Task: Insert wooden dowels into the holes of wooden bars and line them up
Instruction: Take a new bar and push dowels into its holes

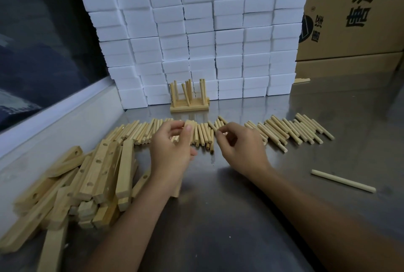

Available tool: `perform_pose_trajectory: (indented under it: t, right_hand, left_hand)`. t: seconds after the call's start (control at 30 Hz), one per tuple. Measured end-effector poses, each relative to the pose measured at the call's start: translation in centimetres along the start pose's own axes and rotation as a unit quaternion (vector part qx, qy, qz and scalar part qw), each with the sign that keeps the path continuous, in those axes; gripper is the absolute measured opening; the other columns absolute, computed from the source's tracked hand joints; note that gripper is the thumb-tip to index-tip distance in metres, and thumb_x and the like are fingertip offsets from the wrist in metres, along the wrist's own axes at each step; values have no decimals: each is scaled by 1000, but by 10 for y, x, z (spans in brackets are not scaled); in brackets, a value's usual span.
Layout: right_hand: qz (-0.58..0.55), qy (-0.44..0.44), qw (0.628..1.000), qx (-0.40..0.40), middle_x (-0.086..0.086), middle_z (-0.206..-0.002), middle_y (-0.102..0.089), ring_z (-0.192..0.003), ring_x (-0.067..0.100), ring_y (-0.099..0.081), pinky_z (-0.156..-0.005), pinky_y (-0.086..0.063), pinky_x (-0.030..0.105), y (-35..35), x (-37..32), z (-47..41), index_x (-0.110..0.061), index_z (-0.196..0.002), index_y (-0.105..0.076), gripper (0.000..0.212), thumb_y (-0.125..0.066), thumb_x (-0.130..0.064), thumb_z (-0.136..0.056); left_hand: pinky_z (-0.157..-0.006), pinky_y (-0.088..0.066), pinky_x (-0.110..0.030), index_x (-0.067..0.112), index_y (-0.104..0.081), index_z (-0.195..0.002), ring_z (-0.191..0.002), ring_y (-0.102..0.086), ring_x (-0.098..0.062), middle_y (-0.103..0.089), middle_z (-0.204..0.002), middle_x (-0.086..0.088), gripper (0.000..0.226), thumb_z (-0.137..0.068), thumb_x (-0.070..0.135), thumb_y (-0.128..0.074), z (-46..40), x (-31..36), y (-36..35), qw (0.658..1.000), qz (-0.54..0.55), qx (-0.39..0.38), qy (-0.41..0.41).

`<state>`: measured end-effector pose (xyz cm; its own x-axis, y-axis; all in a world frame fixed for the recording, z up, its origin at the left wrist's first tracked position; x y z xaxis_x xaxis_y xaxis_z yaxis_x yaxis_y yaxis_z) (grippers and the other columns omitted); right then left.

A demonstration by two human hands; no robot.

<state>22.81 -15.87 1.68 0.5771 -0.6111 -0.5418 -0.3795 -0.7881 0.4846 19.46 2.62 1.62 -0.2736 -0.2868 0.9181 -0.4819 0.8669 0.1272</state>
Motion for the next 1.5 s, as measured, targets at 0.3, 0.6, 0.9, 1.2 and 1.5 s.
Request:
perform_pose_trajectory:
  t: [0.3, 0.6, 0.9, 1.2, 1.5]
  right_hand:
    - [-61, 53, 992, -98, -4, -84, -71, -70, 10, -64, -70, -54, 38, -26, -31, 9, -16, -121, -66, 26, -59, -26, -97]
    - [-52, 46, 994, -89, -6, -84, -71, -70, 8, -64, -69, -55, 38, -24, -26, 8, -19, -119, -66, 26, -60, -34, -98]
    - [119, -6, 990, -74, 0, -95, -68, -89, 20, -62, -78, -50, 38, -17, 6, 1, -16, -111, -69, 22, -57, -25, -95]
    - [243, 2, 953, -184, -6, -137, -48, -127, 20, -40, -101, -25, 46, -43, 18, 6, -44, -134, -52, 48, -36, -67, -95]
    - [218, -26, 967, -128, -10, -102, -66, -103, 16, -56, -85, -25, 37, -31, 17, 4, -31, -95, -71, 25, -55, -50, -94]
  left_hand:
    - [-38, -42, -24, 8, -68, -108, -55, -56, -16, -65, -74, -9, 23, -102, 22, -50, 22, -41, -35, 914, 283, -86, 278]
    - [-49, -54, -28, 7, -67, -110, -61, -71, -24, -73, -74, -12, 27, -100, 29, -55, 23, -45, -37, 921, 272, -101, 260]
    - [-38, -39, -24, 11, -60, -122, -51, -54, -17, -73, -81, -6, 28, -95, 7, -60, 17, -48, -39, 934, 243, -127, 230]
    - [-36, -41, -25, 26, -55, -118, -43, -57, -23, -73, -78, -7, 17, -101, 29, -53, 12, -49, -35, 952, 206, -112, 197]
    - [-34, -36, -25, 37, -54, -102, -37, -51, -22, -68, -64, -4, 10, -101, 27, -54, 11, -50, -34, 952, 216, -94, 196]
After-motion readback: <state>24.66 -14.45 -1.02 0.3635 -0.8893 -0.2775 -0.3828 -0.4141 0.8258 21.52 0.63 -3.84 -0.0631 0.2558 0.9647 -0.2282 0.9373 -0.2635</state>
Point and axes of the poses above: each hand's wrist, its own z-axis away from the middle knuckle, its own y-axis out of the back of the hand, x = y × z, the point moved 9 cm from there along -z, towards the middle knuckle
